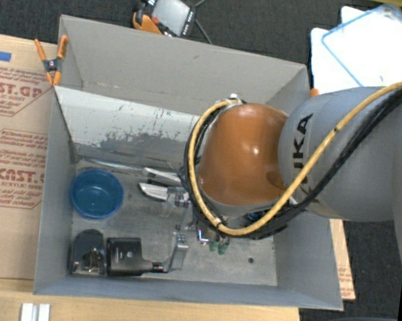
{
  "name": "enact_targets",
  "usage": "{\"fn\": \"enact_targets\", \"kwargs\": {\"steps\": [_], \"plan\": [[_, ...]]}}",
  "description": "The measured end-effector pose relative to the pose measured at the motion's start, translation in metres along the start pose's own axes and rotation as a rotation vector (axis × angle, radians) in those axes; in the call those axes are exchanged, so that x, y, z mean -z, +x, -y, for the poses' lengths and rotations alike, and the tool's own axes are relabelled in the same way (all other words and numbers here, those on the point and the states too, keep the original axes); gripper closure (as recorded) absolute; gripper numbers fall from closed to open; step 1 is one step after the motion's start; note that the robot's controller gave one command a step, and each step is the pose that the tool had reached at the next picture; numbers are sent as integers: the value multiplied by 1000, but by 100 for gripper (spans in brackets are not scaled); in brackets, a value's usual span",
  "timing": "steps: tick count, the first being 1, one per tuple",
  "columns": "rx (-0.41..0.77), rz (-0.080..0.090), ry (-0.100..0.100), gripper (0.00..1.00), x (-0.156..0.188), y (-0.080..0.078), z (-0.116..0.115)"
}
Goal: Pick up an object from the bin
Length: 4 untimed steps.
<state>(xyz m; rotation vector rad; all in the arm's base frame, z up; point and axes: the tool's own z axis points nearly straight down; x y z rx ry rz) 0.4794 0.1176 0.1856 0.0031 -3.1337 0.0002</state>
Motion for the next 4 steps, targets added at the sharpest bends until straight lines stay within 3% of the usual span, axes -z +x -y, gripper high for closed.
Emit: {"fn": "enact_targets", "kwargs": {"steps": [1,2,3,4], "plan": [[-2,8,-1,0,4,-2,1],[240,9,-1,0,-107,-30,-110],[184,18,-1,0,-27,-5,-95],[674,0,-2,0,-88,-9,-126]]}}
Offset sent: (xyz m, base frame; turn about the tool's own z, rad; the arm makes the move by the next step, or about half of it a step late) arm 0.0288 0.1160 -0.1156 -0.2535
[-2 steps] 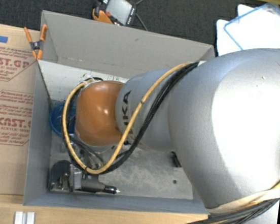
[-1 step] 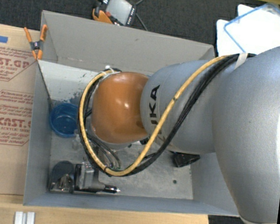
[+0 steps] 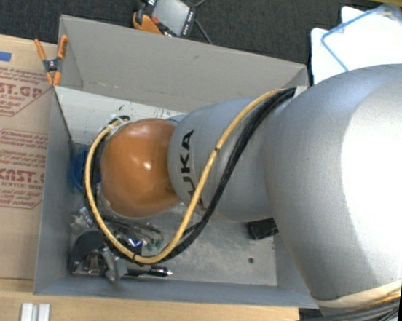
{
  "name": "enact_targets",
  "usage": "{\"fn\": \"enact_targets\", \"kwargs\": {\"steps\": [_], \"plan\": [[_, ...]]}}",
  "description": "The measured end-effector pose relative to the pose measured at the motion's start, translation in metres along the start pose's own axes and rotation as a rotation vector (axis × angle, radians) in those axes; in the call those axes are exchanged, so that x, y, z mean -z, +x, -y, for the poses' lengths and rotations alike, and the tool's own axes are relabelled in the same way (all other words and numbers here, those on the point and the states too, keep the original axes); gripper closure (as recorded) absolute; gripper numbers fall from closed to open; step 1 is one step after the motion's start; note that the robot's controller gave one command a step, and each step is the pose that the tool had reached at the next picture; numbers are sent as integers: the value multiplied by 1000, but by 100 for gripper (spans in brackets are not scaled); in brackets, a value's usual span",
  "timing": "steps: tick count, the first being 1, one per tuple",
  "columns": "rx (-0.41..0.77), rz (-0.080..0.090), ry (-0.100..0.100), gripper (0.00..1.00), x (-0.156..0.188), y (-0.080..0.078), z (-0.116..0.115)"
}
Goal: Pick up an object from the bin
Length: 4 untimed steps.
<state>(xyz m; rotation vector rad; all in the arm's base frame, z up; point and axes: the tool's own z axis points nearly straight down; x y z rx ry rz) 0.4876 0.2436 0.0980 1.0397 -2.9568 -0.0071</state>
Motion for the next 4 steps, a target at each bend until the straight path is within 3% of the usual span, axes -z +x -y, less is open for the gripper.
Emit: {"fn": "enact_targets", "kwargs": {"steps": [1,2,4], "plan": [[-15,29,15,0,-25,-1,-2],[179,9,6,100,-26,-14,10],[215,7,3,100,-12,-16,12]]}}
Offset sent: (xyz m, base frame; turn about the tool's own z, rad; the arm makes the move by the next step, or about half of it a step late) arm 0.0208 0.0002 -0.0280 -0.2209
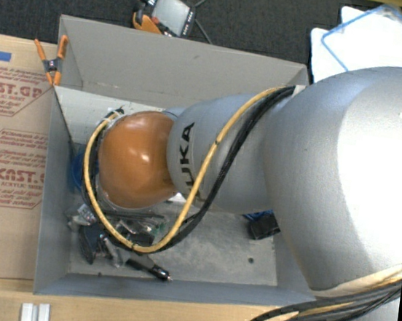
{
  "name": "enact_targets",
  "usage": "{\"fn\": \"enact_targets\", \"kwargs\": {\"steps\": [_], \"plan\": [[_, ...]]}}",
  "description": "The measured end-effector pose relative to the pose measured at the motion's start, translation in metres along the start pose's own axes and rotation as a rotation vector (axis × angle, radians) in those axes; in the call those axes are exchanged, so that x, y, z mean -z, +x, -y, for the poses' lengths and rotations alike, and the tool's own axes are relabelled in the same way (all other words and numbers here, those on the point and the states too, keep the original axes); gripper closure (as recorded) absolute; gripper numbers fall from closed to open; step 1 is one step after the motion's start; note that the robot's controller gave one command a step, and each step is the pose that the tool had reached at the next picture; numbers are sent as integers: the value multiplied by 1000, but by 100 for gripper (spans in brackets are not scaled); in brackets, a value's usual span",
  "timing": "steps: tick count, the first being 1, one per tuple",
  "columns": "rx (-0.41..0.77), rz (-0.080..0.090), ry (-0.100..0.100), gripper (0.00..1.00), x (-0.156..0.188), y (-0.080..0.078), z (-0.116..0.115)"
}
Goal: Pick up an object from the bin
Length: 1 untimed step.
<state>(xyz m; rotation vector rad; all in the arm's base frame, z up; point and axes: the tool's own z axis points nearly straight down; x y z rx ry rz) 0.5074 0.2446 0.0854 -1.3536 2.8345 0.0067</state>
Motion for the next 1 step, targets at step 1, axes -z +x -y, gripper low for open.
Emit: {"fn": "enact_targets", "kwargs": {"steps": [1], "plan": [[1,-8,-5,100,30,2,-2]]}}
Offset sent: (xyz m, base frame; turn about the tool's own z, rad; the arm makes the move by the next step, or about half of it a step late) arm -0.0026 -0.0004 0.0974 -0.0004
